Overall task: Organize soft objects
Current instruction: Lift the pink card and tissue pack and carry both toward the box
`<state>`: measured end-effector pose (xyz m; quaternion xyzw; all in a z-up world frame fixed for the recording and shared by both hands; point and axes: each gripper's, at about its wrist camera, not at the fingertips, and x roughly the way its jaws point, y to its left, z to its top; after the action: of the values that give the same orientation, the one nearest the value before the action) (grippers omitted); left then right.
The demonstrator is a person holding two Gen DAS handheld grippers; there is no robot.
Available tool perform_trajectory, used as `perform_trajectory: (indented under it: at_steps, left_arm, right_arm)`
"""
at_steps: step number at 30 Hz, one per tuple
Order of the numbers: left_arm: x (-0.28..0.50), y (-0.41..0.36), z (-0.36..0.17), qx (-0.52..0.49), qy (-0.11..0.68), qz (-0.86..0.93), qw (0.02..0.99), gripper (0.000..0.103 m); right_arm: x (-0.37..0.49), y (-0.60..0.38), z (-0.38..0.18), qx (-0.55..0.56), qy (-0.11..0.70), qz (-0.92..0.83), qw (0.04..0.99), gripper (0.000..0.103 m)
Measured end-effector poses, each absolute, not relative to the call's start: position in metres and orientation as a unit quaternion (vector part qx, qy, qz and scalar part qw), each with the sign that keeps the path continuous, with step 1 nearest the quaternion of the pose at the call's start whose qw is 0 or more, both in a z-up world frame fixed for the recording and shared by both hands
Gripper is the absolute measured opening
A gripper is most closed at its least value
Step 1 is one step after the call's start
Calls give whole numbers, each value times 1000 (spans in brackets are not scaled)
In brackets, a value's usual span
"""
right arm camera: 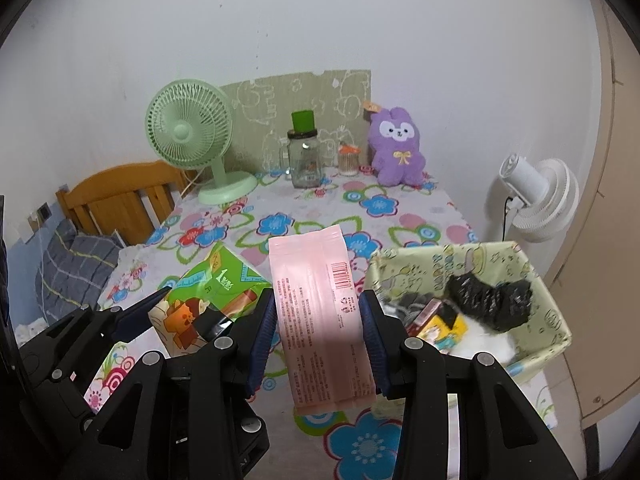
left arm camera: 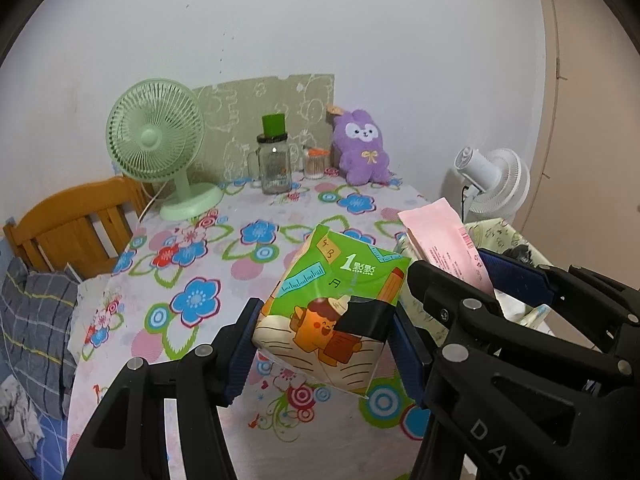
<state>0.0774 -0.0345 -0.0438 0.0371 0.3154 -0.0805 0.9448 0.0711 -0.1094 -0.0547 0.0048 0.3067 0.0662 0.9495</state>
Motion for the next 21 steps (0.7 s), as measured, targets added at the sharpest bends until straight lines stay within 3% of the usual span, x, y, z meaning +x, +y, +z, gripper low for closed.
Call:
perform_trajectory:
  at_steps: [21]
  left_arm:
    - [94,-107,-30,53,296,-120,946,61]
  right_arm:
    - [78,-181,-35,5,284,44,958,45]
